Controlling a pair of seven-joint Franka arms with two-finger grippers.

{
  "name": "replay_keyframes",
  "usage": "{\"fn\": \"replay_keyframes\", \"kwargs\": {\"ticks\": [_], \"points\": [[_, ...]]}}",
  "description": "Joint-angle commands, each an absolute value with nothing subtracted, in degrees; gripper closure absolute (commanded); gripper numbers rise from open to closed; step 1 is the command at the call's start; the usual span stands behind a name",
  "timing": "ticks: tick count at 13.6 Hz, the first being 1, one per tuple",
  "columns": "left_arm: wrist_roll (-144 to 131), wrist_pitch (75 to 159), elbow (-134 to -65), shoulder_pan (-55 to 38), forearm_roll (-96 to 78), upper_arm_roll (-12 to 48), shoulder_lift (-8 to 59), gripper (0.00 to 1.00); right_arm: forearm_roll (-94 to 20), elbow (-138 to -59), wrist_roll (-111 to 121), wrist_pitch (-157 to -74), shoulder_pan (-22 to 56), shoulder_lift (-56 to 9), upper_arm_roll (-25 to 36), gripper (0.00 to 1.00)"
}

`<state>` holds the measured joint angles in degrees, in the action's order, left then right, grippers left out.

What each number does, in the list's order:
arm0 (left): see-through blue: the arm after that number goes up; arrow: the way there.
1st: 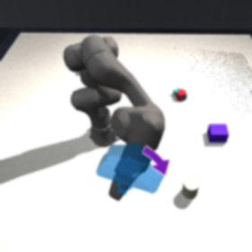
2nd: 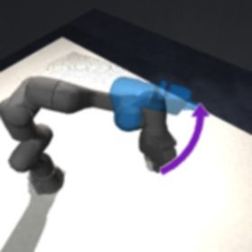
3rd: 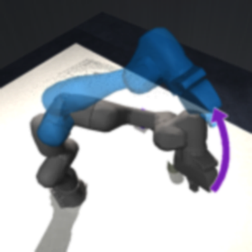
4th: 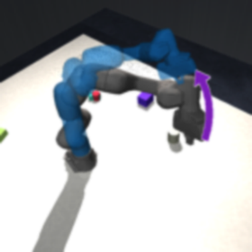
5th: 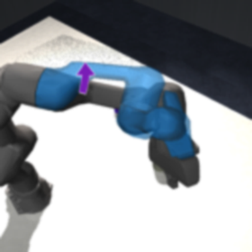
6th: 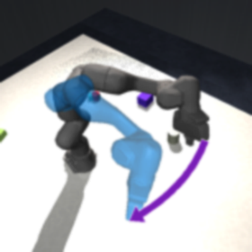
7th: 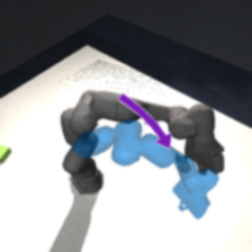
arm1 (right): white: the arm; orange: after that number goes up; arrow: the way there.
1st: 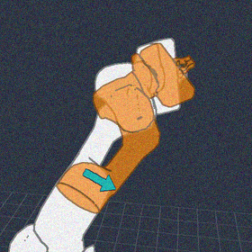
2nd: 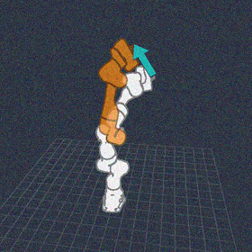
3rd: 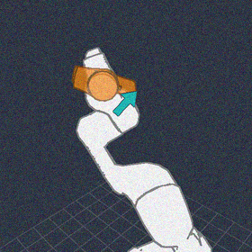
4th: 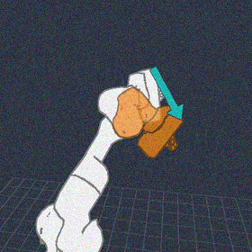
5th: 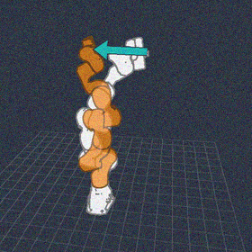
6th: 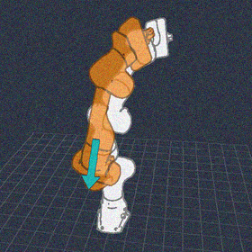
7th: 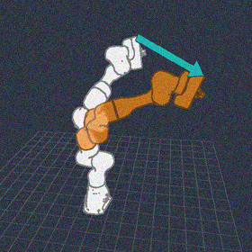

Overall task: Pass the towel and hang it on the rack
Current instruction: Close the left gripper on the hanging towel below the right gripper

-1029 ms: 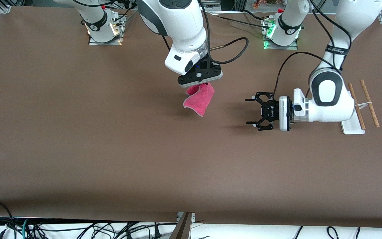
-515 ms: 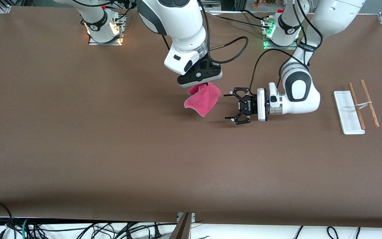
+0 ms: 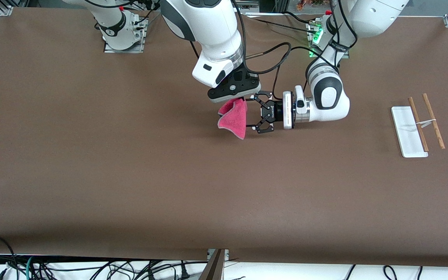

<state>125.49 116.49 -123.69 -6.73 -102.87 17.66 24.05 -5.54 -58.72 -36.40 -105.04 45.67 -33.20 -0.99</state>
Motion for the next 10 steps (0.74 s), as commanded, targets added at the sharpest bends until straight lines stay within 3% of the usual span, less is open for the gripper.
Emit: {"fn": "replay_keyframes", "kwargs": {"ticks": [1, 2, 3, 4, 10], "points": [[131.9, 117.2, -125.6, -6.5, -105.8, 18.2, 23.2, 0.3, -4.7, -58.4, -37.5, -104.9, 45.9, -32.6, -1.0, 1.0], [133.1, 117.2, -125.5, -6.5, -105.9, 18.2, 23.3, 0.6, -4.7, -58.4, -37.4, -104.9, 45.9, -32.6, -1.0, 1.0], [133.3, 117.2, -125.5, -6.4, -106.0, 18.2, 23.3, 0.83, -4.7, -58.4, -37.4, -104.9, 45.9, -32.6, -1.0, 1.0], [133.3, 117.2, -125.3, -6.4, -106.2, 18.2, 23.3, 0.97, -4.7, -58.4, -37.4, -104.9, 45.9, -32.6, -0.9, 1.0], [133.3, 117.2, -125.2, -6.0, -106.4, 18.2, 23.3, 1.0, -4.7, -58.4, -37.4, -104.9, 45.8, -32.6, -0.8, 1.0]]}}
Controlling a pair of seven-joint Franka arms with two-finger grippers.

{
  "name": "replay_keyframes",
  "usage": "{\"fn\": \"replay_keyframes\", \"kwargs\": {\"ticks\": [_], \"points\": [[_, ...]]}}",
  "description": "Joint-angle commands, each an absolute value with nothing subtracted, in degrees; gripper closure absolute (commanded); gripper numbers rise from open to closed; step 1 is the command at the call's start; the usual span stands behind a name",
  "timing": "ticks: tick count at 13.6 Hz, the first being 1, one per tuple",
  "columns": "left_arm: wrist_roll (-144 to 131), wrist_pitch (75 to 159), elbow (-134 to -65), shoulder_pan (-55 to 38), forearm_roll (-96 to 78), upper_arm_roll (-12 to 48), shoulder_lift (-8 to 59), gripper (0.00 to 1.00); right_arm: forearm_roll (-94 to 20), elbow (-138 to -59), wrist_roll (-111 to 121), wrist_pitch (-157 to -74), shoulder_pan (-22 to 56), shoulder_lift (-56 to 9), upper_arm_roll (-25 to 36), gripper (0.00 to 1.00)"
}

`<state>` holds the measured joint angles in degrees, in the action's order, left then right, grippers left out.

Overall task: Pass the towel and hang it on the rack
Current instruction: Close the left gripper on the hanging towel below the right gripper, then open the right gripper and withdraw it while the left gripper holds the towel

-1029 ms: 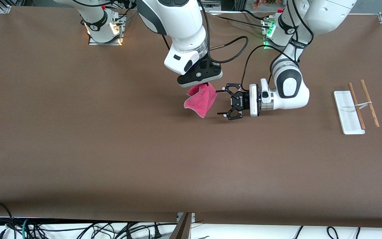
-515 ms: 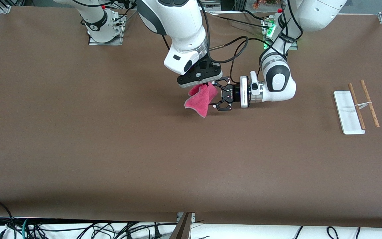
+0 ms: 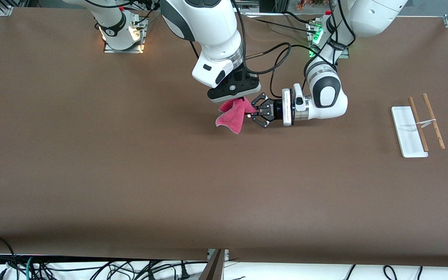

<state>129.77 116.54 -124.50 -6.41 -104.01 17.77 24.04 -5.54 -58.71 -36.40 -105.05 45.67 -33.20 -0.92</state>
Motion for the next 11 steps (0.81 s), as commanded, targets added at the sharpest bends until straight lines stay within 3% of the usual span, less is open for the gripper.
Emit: {"fn": "replay_keyframes", "kwargs": {"ticks": [1, 2, 3, 4, 5, 6, 11], "points": [[133.2, 117.2, -125.2, -5.8, -106.4, 18.2, 23.3, 1.0, -4.8, -58.4, -37.4, -104.9, 45.8, -32.6, -0.7, 1.0], [133.2, 117.2, -125.2, -5.8, -106.4, 18.2, 23.2, 1.0, -4.8, -58.4, -37.4, -104.9, 45.7, -32.6, -0.7, 0.99], [133.1, 117.2, -125.2, -5.8, -106.4, 18.2, 23.2, 1.0, -4.8, -58.4, -37.4, -104.9, 45.7, -32.5, -0.7, 0.9], [133.0, 117.2, -125.2, -5.7, -106.4, 18.2, 23.2, 1.0, -4.8, -58.4, -37.3, -104.8, 45.6, -32.6, -0.7, 0.74], [132.9, 117.2, -125.1, -5.7, -106.3, 18.2, 23.2, 1.0, -4.8, -58.4, -37.0, -104.9, 45.6, -32.5, -0.6, 0.46], [132.6, 117.2, -125.1, -5.6, -106.3, 18.1, 23.1, 1.0, -4.7, -58.4, -36.5, -104.9, 45.5, -32.5, -0.5, 0.0], [127.9, 117.5, -123.7, -5.1, -105.1, 17.1, 22.9, 1.0, -4.7, -58.4, -35.2, -104.2, 45.3, -31.1, -0.4, 0.0]]}}
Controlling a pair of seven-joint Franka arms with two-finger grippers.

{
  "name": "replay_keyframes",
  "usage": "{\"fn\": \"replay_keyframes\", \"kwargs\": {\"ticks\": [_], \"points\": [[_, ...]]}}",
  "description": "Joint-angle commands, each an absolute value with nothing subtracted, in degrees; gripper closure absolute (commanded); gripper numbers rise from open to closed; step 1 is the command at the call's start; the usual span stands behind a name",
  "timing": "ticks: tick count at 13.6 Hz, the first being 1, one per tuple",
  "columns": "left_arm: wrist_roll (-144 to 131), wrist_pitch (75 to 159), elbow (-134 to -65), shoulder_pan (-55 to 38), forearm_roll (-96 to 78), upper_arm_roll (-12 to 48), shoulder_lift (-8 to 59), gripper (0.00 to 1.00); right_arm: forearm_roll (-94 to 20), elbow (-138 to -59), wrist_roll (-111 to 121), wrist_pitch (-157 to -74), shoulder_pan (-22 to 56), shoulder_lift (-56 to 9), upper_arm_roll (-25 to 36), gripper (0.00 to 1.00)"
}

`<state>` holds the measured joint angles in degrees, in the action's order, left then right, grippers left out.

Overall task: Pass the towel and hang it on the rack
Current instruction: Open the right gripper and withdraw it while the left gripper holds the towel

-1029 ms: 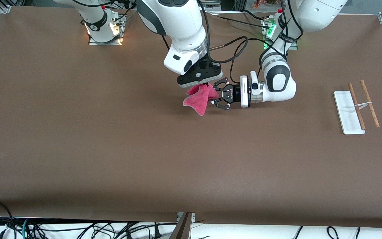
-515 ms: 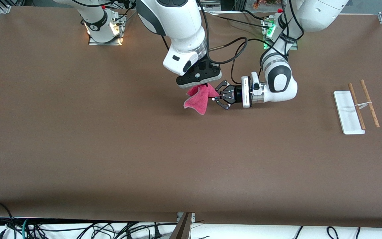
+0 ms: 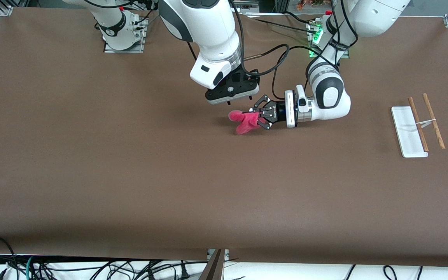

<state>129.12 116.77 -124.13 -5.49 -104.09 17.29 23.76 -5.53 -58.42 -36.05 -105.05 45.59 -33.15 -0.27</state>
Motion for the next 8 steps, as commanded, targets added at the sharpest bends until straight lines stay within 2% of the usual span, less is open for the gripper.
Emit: {"fn": "replay_keyframes", "kwargs": {"ticks": [1, 5, 8], "points": [[125.9, 118.6, -122.7, -5.1, -103.8, 16.6, 22.8, 1.0, -4.6, -58.5, -33.9, -103.9, 45.3, -30.9, 0.0, 0.0], [111.8, 127.2, -117.2, -5.1, -91.3, 15.6, 22.9, 1.0, -4.5, -58.5, -25.3, -98.1, 44.9, -29.7, 3.9, 0.0], [95.5, 130.8, -112.3, -5.4, -74.1, 13.8, 23.5, 1.0, -4.5, -58.5, -17.3, -93.2, 44.8, -28.0, 9.2, 0.0]]}}
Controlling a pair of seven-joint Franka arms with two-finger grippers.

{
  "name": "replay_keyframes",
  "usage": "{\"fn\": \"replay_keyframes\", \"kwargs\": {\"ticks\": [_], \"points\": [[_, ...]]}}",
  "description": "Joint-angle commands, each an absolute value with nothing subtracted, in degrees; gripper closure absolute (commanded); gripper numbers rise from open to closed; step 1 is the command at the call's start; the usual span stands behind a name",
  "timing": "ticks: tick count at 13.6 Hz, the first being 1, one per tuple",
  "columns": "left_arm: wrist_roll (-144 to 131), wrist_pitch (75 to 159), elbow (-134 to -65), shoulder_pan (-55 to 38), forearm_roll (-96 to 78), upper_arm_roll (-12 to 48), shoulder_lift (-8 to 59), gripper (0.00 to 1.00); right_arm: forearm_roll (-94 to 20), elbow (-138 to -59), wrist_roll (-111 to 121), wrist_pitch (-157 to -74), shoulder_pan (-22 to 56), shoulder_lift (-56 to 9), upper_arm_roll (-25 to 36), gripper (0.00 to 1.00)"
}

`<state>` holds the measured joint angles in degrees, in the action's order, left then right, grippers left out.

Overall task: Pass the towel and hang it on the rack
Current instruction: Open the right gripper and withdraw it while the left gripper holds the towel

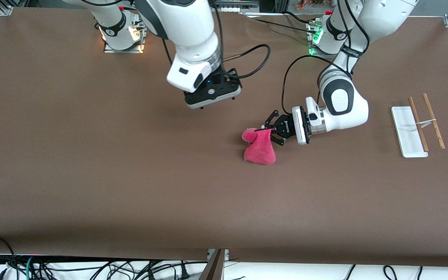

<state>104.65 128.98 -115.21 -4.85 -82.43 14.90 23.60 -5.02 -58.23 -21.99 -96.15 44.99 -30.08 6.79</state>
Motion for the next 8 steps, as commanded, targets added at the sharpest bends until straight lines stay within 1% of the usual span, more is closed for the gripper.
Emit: {"fn": "replay_keyframes", "kwargs": {"ticks": [1, 3, 6, 8], "points": [[89.4, 131.0, -110.4, -5.4, -67.2, 13.1, 24.2, 1.0, -4.6, -58.5, -14.6, -92.2, 44.9, -27.7, 11.4, 0.0], [79.2, 130.7, -108.1, -5.4, -55.4, 12.2, 24.8, 1.0, -4.6, -58.5, -10.6, -91.1, 44.8, -27.6, 16.0, 0.0], [71.6, 130.1, -108.1, -4.2, -46.5, 10.6, 24.8, 1.0, -4.7, -58.7, -7.7, -90.4, 44.8, -27.7, 22.6, 0.0], [67.1, 127.2, -108.0, -3.0, -40.1, 8.8, 24.8, 1.0, -4.7, -58.8, -7.0, -90.4, 44.2, -27.7, 25.3, 0.0]]}}
